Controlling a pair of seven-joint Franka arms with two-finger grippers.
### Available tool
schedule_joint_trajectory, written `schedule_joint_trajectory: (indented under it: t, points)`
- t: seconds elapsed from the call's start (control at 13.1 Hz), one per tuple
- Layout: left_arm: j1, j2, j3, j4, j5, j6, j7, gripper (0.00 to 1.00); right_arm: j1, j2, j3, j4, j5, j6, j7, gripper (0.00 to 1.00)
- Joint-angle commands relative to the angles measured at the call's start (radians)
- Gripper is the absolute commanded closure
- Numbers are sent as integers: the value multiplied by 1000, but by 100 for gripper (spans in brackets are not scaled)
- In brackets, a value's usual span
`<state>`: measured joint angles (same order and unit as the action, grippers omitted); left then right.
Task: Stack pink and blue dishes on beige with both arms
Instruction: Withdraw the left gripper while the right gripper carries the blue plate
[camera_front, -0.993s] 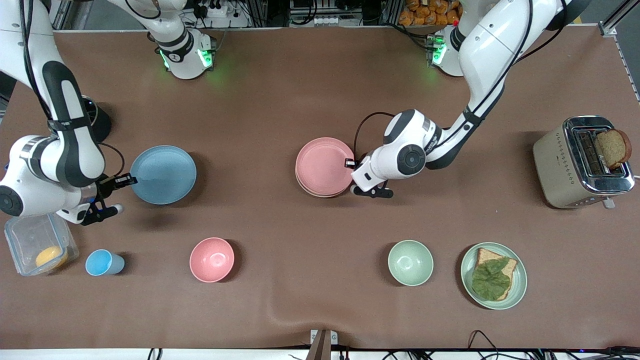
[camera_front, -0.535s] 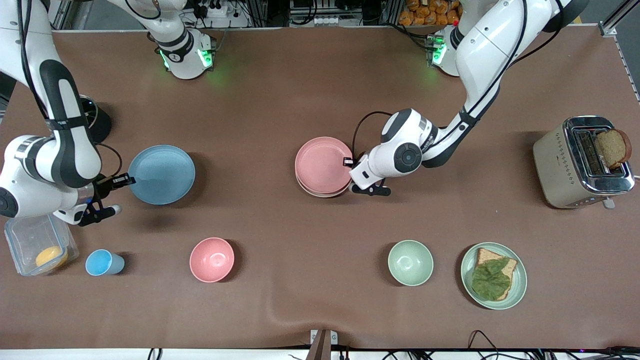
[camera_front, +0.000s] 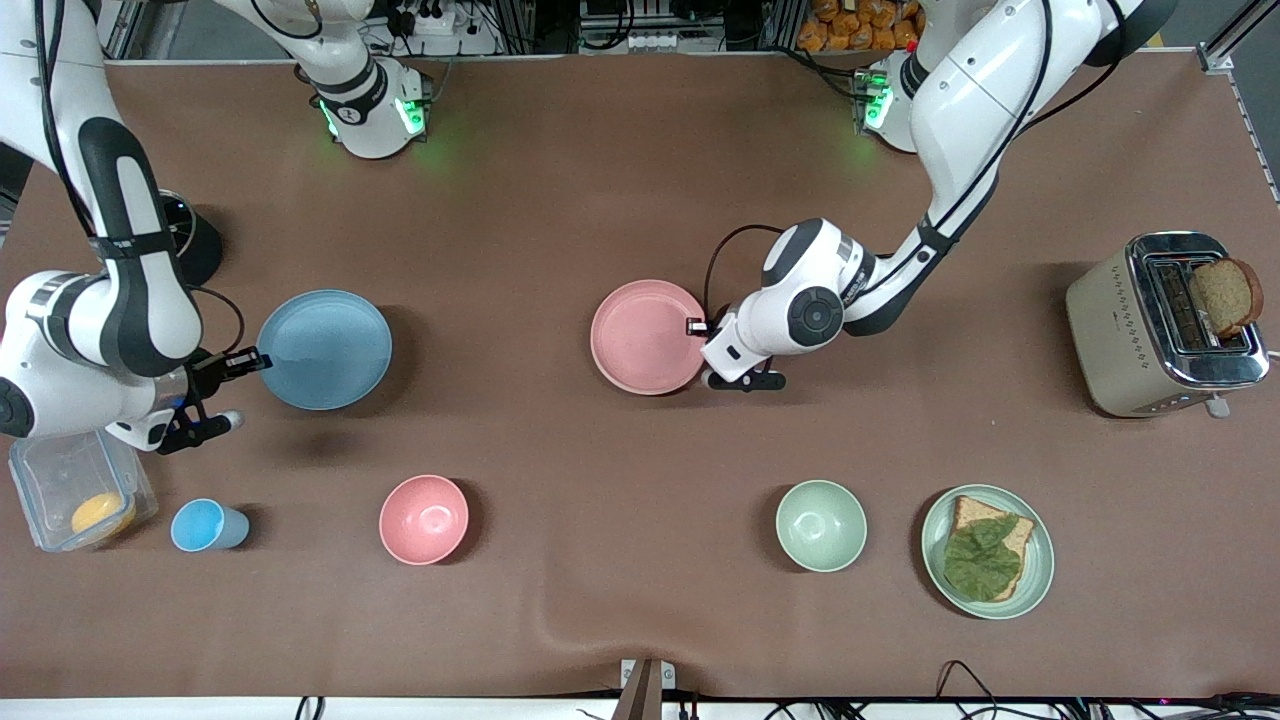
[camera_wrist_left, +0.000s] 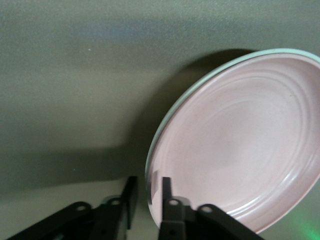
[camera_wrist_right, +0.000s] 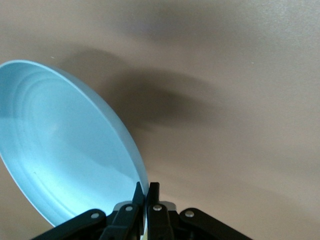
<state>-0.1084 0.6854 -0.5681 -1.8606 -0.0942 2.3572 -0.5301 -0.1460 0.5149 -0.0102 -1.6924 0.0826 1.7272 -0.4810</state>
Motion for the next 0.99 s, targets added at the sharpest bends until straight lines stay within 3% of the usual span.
schedule_joint_trajectory:
  t: [0.0,0.38,0.76,0.92]
  points:
    - [-14,-23,4,49,94,-2,-34,0,25,10,-5,42,26,-40,39,100]
    - [64,-217,17,113,240,-192,-22,0,92,10,-5,79,98,-104,161,100]
    - [242,-355,16,267,246,-456,-8,0,282,17,-5,76,230,-104,433,100]
    - [309,-423,13,278,246,-480,19,0,359,33,-5,77,305,-97,540,100]
